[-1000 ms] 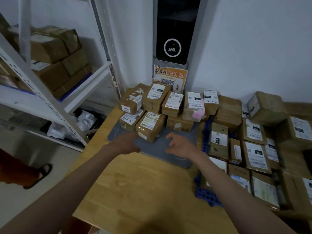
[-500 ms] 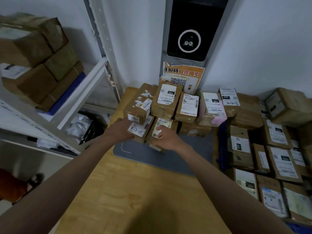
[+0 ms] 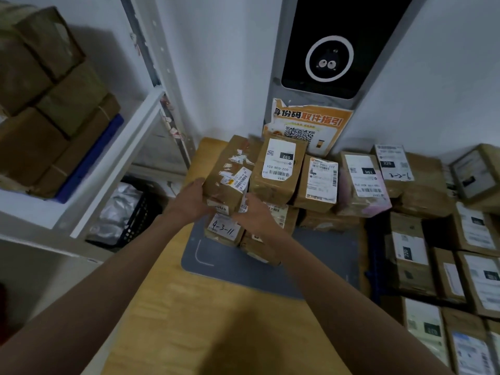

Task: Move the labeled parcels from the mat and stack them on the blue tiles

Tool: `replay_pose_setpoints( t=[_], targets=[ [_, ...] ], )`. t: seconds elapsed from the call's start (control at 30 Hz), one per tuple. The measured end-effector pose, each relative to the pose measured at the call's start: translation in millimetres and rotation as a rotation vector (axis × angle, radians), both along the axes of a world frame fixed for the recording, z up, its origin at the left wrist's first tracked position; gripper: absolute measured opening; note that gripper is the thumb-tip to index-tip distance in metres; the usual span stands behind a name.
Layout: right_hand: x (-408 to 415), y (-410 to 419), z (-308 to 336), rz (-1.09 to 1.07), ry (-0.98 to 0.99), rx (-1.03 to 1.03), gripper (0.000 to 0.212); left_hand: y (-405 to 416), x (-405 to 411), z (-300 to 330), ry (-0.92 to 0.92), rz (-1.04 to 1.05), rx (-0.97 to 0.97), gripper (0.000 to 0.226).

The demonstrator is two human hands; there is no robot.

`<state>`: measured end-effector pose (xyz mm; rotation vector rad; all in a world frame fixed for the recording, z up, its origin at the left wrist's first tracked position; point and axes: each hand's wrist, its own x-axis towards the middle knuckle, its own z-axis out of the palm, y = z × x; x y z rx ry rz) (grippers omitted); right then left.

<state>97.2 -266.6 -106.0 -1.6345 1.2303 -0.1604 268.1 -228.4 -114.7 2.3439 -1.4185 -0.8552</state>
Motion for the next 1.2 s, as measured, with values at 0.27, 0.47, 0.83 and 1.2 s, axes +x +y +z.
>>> replay_pose_setpoints(
  t=[0.27,0.47,0.83,1.2],
  targets=[
    [7,-2,-18,-0.099,-0.003,-0.049,0.052,-2,2,-19,0.032,0.019,-0.012,0.083],
    [-6,17,-17,-0.069,-0.066,-0.027,0.067,26,-10,-21,0.002,0.041,-0.165,0.075],
    [-48,92,3,-0.057,-0.166,-0.018,0.052,126,-49,3,-0.009,0.073,-0.257,0.068],
    [-128,157,26,0.007,-0.199,-0.005,0.063,209,-122,31,0.055,0.05,-0.265,0.073]
  ],
)
